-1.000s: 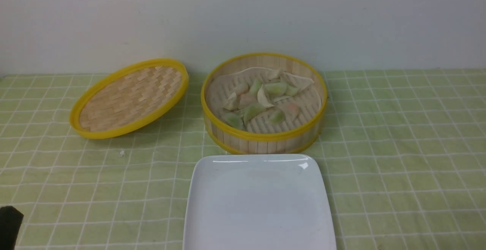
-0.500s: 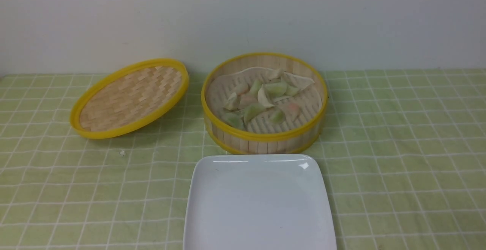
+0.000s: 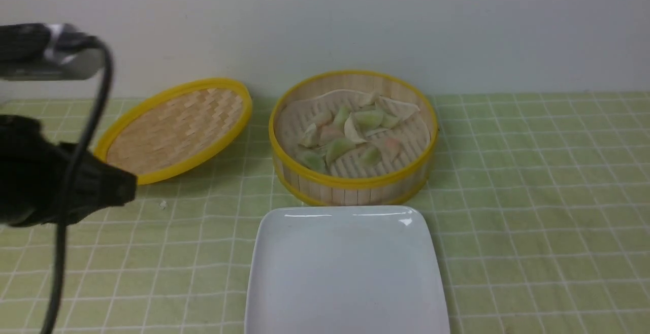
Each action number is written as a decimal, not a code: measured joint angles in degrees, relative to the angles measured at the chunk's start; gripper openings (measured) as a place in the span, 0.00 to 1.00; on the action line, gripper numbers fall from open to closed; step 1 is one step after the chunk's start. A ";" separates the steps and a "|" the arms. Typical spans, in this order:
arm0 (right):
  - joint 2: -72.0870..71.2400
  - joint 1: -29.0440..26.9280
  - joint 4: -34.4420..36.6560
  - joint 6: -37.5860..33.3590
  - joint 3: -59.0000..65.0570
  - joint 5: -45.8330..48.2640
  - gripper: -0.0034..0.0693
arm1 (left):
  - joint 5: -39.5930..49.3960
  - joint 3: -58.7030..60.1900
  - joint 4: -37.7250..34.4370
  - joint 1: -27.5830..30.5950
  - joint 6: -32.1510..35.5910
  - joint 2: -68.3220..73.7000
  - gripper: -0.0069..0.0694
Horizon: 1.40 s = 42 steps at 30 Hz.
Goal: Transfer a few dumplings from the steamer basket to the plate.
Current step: Use the left arm to grab a dumpling from the steamer
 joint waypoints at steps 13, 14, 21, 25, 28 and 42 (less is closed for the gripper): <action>22.53 0.00 -10.20 -5.65 -16.43 19.71 0.03 | 3.73 -28.52 1.70 -11.32 7.27 36.33 0.08; 22.53 0.00 -10.13 -5.65 -16.43 19.71 0.03 | 3.94 -30.65 2.04 -11.99 7.33 38.00 0.08; 22.53 0.00 -9.29 -5.06 -16.55 20.09 0.03 | 4.39 -48.00 12.18 -16.17 6.38 55.54 0.15; 22.53 0.00 -9.24 -3.45 -16.55 20.28 0.03 | 4.34 -54.52 15.26 -16.62 3.91 62.46 0.28; 22.53 0.00 -9.11 -3.11 -16.55 20.32 0.03 | 4.34 -58.72 16.58 -16.62 2.71 67.02 0.43; 22.53 0.00 -7.78 -3.02 -16.55 20.32 0.03 | 3.86 -60.98 18.37 -16.83 2.36 73.37 0.70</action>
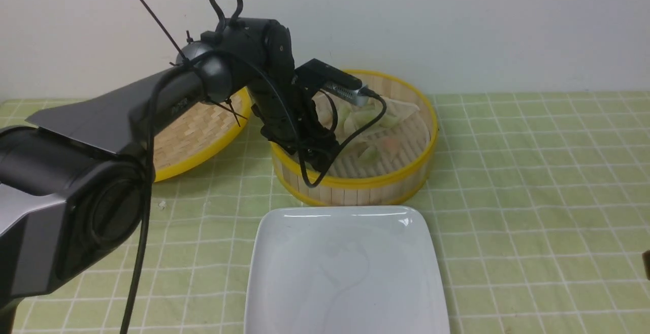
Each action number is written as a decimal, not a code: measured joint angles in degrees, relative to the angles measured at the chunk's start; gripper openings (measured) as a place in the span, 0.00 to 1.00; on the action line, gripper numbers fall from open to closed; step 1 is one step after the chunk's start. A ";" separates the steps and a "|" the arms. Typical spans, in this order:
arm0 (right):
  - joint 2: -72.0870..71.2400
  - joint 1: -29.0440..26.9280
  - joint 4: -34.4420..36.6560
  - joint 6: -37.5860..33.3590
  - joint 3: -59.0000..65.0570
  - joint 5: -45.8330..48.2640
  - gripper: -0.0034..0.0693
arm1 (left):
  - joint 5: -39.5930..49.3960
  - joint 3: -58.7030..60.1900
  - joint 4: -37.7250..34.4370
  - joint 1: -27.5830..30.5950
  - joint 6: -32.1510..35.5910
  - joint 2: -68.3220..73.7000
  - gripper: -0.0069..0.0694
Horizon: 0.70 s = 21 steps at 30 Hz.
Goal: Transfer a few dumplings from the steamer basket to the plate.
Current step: Use the left arm to grab a dumpling from the steamer
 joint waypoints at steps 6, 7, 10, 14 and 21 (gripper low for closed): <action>0.00 0.00 0.68 0.00 0.00 0.00 0.03 | -0.33 -0.33 0.69 -0.19 0.14 0.86 0.58; 0.00 0.00 0.68 0.00 0.00 0.00 0.03 | -0.33 -0.33 0.76 -0.19 0.14 0.86 0.52; 0.00 0.00 0.68 0.00 0.00 0.00 0.03 | -0.05 -0.38 0.97 -0.19 -0.22 0.74 0.32; 0.00 0.00 0.68 0.00 0.00 0.00 0.03 | 2.80 -1.69 0.87 -0.19 -0.41 -0.06 0.30; 0.00 0.00 0.79 0.00 0.00 0.00 0.03 | 12.05 -9.76 1.24 -0.19 -1.43 -4.40 0.30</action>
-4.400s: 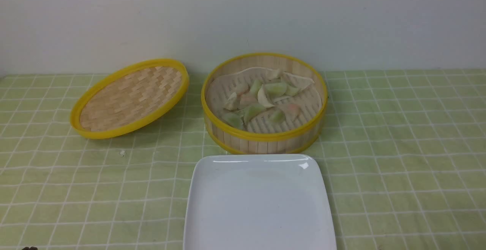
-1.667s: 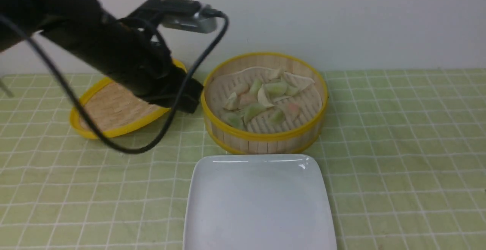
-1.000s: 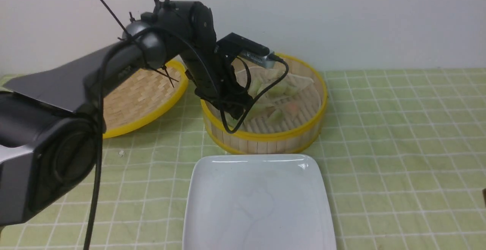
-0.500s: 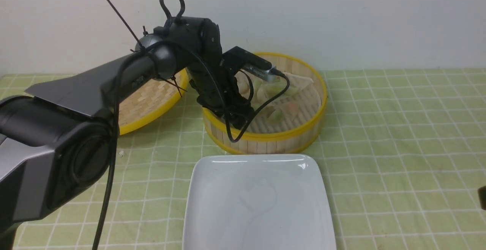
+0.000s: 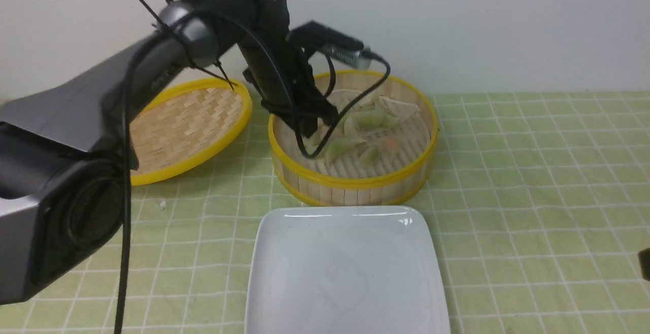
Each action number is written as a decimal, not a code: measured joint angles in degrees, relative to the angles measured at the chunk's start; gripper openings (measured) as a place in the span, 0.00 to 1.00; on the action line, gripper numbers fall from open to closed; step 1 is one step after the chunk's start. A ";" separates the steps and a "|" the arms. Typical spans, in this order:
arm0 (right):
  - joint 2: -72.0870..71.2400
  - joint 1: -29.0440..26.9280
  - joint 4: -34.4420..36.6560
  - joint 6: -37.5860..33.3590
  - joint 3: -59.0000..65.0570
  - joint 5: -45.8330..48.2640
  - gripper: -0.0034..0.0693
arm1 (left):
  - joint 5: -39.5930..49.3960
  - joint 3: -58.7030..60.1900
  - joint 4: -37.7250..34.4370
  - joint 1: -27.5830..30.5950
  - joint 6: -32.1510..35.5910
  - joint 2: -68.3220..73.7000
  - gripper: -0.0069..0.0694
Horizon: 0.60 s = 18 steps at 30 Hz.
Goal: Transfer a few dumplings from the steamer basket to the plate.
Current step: Use the left arm to grab a dumpling from the steamer, then use the left arm to put the dumpling into the plate
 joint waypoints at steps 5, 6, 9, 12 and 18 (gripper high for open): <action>0.00 0.00 0.04 0.00 0.00 0.00 0.03 | 0.34 -0.18 -0.22 0.00 -5.37 -7.20 0.29; 0.00 0.00 0.04 0.00 0.00 0.00 0.03 | 0.34 1.59 -0.69 0.00 -6.37 -9.19 0.29; 0.00 0.00 0.04 0.00 0.00 0.00 0.03 | 0.34 9.93 -2.32 0.00 -7.55 -15.08 0.29; 0.00 0.00 0.21 0.00 0.00 0.00 0.03 | 0.51 22.92 -4.22 -0.56 -8.10 -22.93 0.29; 0.00 0.00 0.79 -0.75 0.00 0.00 0.03 | 0.38 41.77 -6.53 -4.55 -7.42 -26.47 0.29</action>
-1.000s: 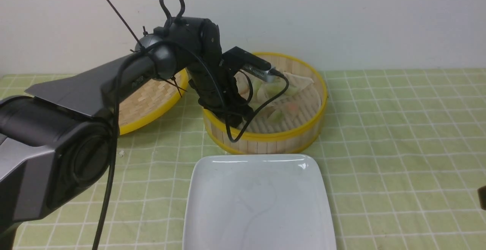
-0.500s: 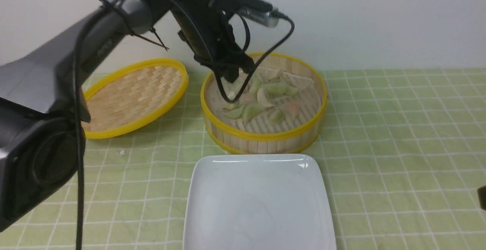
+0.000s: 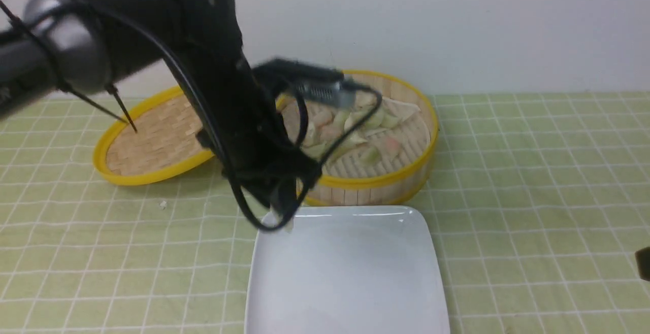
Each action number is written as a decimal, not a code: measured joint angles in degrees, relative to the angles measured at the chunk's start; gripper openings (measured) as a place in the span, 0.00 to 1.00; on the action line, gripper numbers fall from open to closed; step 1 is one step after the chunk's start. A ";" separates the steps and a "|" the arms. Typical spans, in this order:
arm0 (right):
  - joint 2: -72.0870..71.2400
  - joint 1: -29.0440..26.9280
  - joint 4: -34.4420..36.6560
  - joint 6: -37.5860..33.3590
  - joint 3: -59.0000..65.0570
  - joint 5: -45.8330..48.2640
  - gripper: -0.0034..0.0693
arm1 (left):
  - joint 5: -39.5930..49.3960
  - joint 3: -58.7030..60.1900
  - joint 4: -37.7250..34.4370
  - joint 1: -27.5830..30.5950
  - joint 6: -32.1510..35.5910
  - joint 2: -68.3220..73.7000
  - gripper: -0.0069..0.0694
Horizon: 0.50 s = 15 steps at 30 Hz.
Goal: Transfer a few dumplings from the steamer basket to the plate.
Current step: Use the left arm to put the dumpling into the plate
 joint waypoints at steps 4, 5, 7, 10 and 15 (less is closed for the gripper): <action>0.00 0.00 0.00 -0.54 0.00 0.00 0.03 | -5.07 5.65 -0.02 -3.30 0.71 2.03 0.29; 0.00 0.00 0.12 -0.71 0.00 -0.06 0.03 | -7.60 6.16 -0.08 -4.17 0.82 3.03 0.29; 0.00 0.00 0.12 -0.77 0.00 -0.11 0.03 | -8.95 6.39 -0.08 -4.68 0.82 3.62 0.29; 0.00 0.00 0.19 -1.37 0.00 -1.12 0.03 | -11.09 6.39 -0.35 -6.02 0.95 4.79 0.40; 2.33 0.00 2.09 -2.54 -2.49 -2.04 0.03 | -11.16 6.39 -0.35 -6.20 0.99 4.87 0.68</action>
